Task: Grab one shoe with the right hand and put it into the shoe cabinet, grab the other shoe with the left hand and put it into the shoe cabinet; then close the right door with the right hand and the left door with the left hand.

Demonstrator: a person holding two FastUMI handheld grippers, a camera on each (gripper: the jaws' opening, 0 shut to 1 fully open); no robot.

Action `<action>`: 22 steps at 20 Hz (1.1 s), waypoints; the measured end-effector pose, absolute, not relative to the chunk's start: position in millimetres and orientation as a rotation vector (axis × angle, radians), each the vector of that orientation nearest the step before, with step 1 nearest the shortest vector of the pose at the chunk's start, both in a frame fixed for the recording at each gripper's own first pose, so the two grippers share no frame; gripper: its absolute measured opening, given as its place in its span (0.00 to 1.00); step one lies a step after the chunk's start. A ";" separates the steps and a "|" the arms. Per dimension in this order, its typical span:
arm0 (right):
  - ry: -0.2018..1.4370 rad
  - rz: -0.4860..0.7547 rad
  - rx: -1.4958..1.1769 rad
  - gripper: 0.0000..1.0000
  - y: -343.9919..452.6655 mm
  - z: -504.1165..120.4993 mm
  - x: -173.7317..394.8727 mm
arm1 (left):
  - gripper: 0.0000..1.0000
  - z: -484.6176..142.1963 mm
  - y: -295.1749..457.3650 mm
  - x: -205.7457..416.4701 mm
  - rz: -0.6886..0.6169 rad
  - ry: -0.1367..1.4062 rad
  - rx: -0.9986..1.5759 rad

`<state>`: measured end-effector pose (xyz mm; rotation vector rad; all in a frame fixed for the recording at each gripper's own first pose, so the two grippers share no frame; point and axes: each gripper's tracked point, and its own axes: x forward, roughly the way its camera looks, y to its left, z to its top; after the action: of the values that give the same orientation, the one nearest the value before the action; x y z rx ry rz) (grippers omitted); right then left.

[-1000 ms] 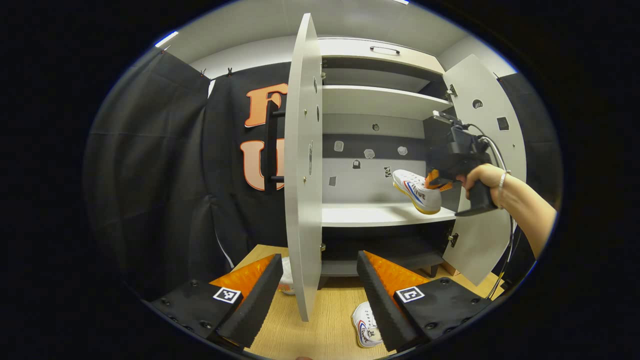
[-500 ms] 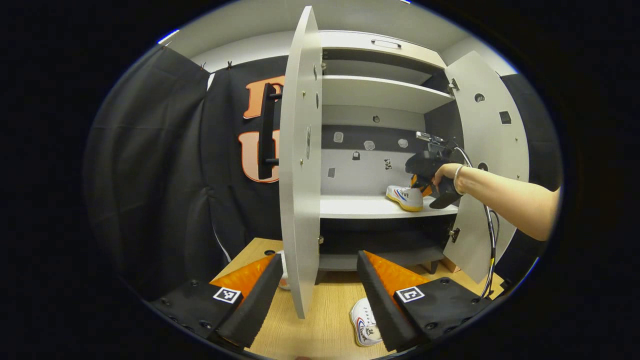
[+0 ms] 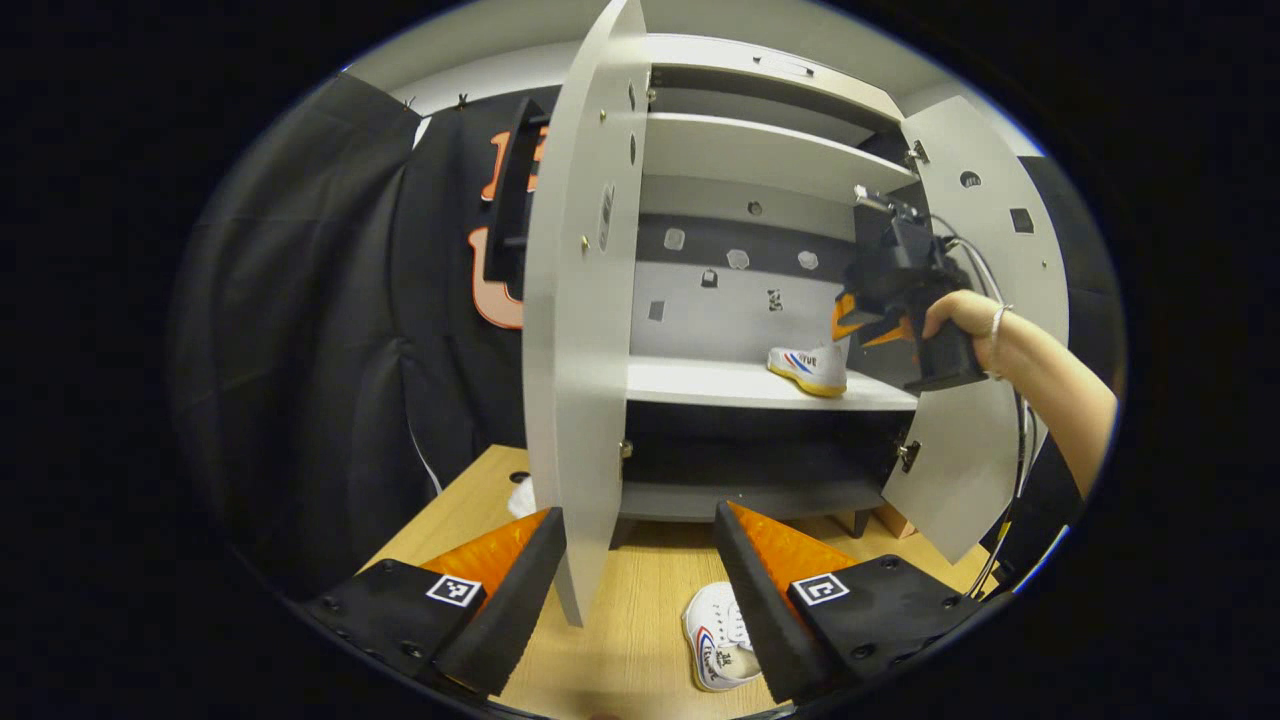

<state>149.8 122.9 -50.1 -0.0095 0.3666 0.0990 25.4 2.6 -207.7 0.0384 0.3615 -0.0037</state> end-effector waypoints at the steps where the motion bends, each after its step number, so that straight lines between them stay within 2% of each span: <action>1: 0.342 0.103 -0.016 0.58 120.0 -45.5 138.5 | 0.97 -221.0 0.5 25.3 -0.008 0.391 0.041; 5: 0.247 0.121 -0.026 0.74 110.4 -26.5 87.8 | 0.97 -273.4 -6.5 18.5 -0.032 0.492 0.048; 11: 0.136 0.141 -0.039 0.89 92.9 -1.4 13.0 | 0.97 -337.4 -17.4 13.9 -0.058 0.604 0.075; 13: 0.120 0.144 -0.045 0.93 85.3 2.2 -6.7 | 0.97 -358.8 -21.0 14.0 -0.066 0.640 0.104; 22: 0.068 0.081 -0.002 0.93 32.1 17.6 -51.3 | 0.98 -442.8 -43.8 1.6 -0.133 0.828 0.092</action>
<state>-51.3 32.1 17.6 -0.0015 0.0681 0.0811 1.6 -43.8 -442.8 0.0919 0.8276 -0.1332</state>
